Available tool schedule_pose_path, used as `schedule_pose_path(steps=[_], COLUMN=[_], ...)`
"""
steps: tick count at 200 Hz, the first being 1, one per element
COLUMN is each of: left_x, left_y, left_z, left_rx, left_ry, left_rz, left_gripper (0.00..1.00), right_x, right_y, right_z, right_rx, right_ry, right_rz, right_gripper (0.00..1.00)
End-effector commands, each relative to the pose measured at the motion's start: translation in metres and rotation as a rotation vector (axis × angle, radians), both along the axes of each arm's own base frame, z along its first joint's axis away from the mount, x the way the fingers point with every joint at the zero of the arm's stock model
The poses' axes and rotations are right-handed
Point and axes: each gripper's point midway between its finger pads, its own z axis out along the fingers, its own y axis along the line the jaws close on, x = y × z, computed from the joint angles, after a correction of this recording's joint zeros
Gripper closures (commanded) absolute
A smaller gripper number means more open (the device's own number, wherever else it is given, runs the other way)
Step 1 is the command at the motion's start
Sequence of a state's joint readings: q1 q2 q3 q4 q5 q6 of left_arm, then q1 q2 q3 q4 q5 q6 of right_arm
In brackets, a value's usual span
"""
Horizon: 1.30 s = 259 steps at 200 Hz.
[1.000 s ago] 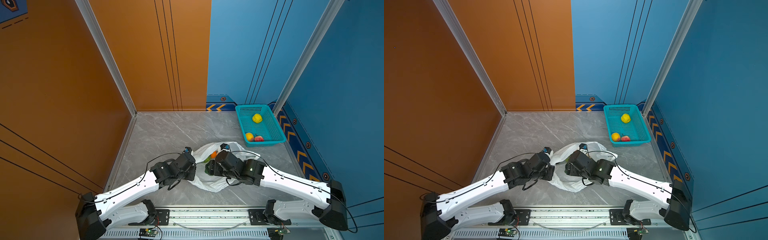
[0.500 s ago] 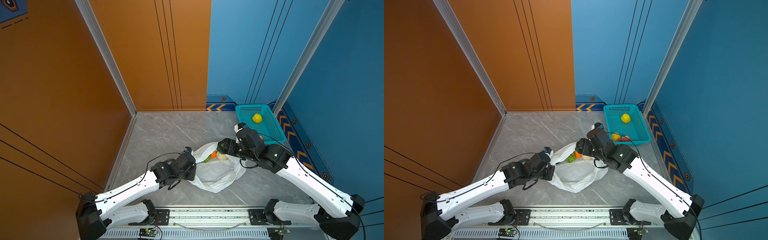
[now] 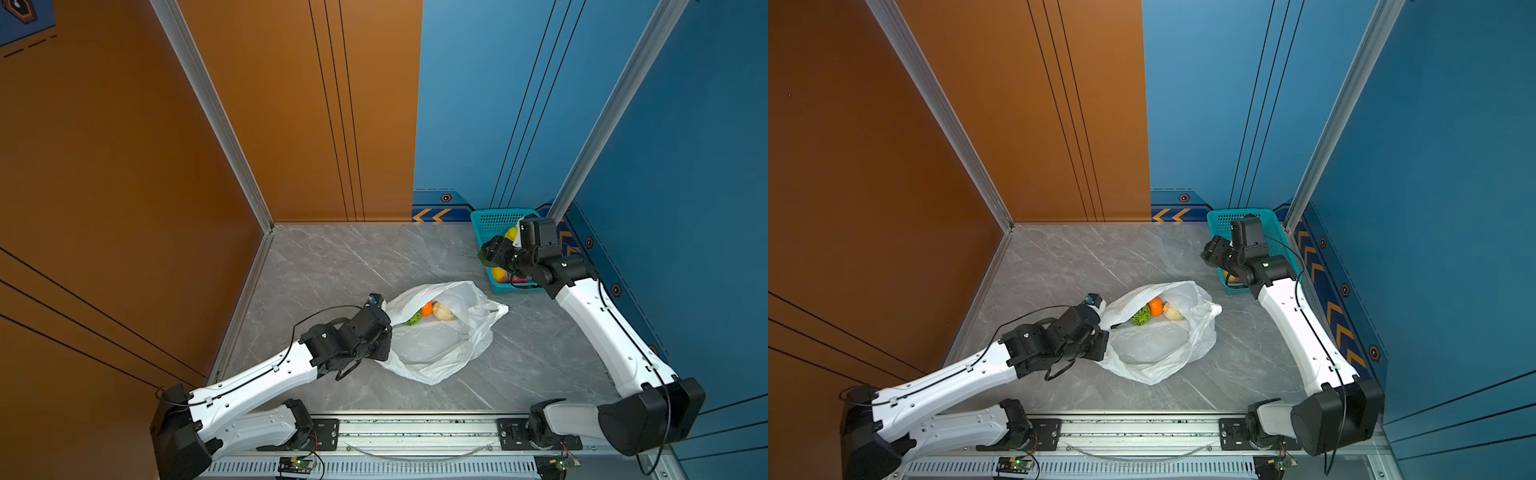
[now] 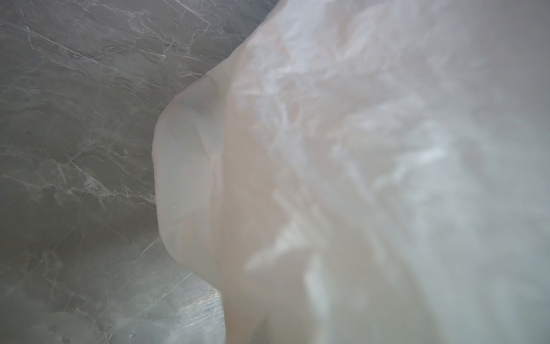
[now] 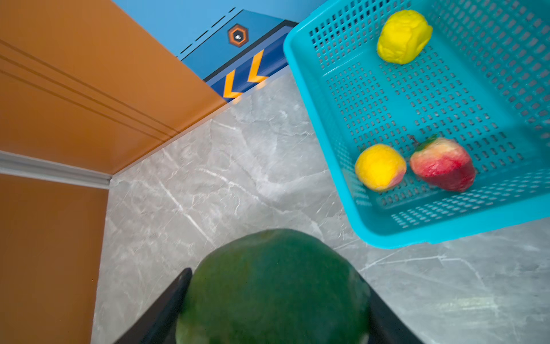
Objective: Untie the knot of the plastic bag and take out the fruit
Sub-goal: Place the fruit in the basket.
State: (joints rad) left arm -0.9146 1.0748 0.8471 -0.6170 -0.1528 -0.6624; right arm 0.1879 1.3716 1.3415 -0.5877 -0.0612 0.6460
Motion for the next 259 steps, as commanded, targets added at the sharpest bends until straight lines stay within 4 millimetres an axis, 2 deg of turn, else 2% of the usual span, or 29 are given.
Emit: schedule_pose_path(steps=[1,39,68,103,131,165,185,259], left_x=[0.007,0.007,0.007,0.007,0.006,0.006,0.006,0.005], left_y=[-0.002,-0.001,-0.001,0.001,0.001,0.001,0.001,0.002], left_z=[0.015,0.018,0.019,0.020,0.020,0.020,0.020,0.020], left_rx=[-0.030,-0.032,-0.034,-0.036,-0.036,-0.037,-0.037,-0.040], left_ry=[-0.039,-0.052,-0.054,-0.057,-0.058,-0.059,-0.058,-0.059], left_rz=[0.024,0.021,0.021,0.026,0.026,0.026,0.027,0.028], left_gripper=[1.00,1.00,1.00,1.00,1.00,1.00,1.00,1.00], right_x=[0.034,0.078,0.104,0.117,0.119,0.117,0.116,0.112], right_y=[-0.021,-0.068,-0.091,-0.114,-0.119,-0.121,-0.120,-0.108], right_z=[-0.018,-0.055,-0.089,-0.129,-0.148,-0.152,-0.151,-0.127], right_rx=[-0.007,-0.030,-0.038,-0.062,-0.071,-0.096,-0.098,-0.103], right_ry=[-0.024,0.030,0.099,0.186,0.234,0.257,0.264,0.224], right_rz=[-0.030,-0.124,-0.155,-0.180,-0.178,-0.178,-0.174,-0.140], right_gripper=[0.37,0.38,0.37,0.34,0.30,0.18,0.14,0.12])
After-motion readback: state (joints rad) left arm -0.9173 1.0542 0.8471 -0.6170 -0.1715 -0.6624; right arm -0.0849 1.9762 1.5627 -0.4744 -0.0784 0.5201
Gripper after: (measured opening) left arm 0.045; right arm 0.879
